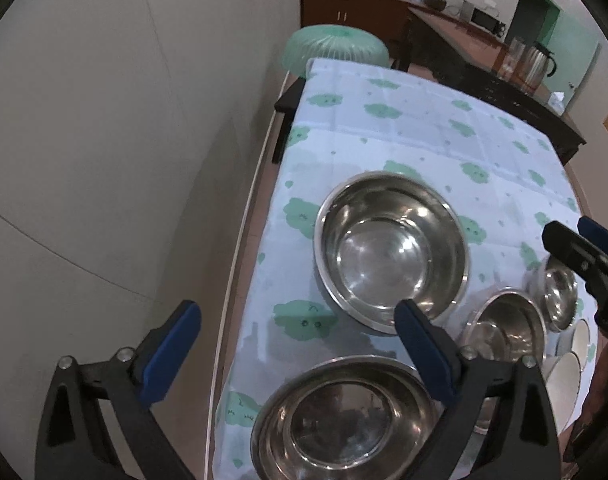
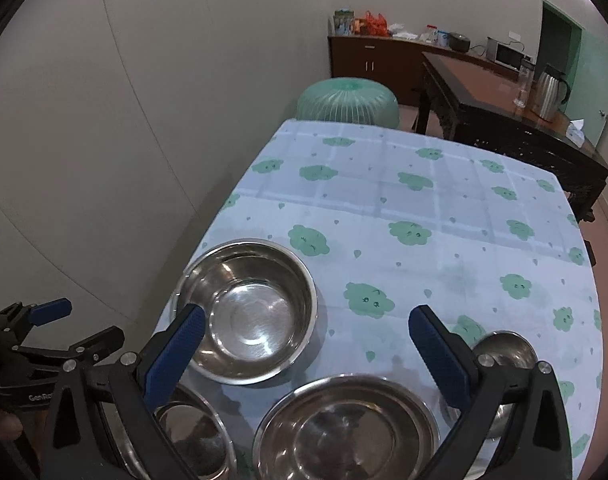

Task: Organize plates and bowls
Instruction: 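Move both grippers forward toward the largest stainless steel bowl, then close the left gripper on the large steel bowl's rim while the right gripper grips the opposite rim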

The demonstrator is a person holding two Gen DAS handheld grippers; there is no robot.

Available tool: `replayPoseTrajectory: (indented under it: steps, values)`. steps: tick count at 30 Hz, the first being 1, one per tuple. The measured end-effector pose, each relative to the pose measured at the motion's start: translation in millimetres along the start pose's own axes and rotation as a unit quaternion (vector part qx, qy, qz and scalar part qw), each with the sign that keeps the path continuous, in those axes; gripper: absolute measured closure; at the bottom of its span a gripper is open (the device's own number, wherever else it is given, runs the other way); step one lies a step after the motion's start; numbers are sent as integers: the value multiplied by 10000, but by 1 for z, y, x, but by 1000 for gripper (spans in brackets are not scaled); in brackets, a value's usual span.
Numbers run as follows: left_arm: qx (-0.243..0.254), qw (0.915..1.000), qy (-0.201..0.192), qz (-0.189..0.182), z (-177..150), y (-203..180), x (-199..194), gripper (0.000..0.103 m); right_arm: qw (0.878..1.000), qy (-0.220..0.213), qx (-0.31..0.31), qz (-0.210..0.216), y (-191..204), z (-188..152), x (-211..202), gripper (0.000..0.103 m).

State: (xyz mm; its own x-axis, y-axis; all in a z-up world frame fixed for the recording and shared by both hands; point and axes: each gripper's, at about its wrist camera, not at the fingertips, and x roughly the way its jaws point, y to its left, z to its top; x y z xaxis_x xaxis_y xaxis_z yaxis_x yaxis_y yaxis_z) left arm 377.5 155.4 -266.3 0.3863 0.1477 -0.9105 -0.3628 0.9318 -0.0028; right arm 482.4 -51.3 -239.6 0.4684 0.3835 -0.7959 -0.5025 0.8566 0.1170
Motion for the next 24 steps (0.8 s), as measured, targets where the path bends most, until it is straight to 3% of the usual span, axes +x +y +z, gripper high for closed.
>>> replayPoseTrajectory:
  steps: [4, 8, 13, 16, 18, 21, 24]
  values:
    - [-13, 9999, 168, -28, 6, -1, 18, 7, 9998, 216, -29, -2, -3, 2, 25, 2]
    - [-27, 9993, 365, -89, 11, -4, 37, 16, 9987, 499, -52, 32, -8, 1, 51, 12]
    - [-48, 9984, 549, -77, 16, -8, 56, 22, 9971, 755, -35, 117, -12, 1, 77, 18]
    - [-87, 9978, 645, -88, 19, -7, 66, 29, 9960, 878, -69, 178, -11, 2, 91, 21]
    - [-121, 9969, 771, -100, 20, -5, 75, 44, 9948, 988, -87, 217, -11, 2, 101, 28]
    - [-183, 9954, 932, -114, 20, -4, 87, 51, 9936, 1106, -78, 237, -13, 2, 113, 28]
    - [-204, 9950, 970, -138, 19, -4, 93, 51, 9923, 1208, -102, 249, -13, 2, 124, 32]
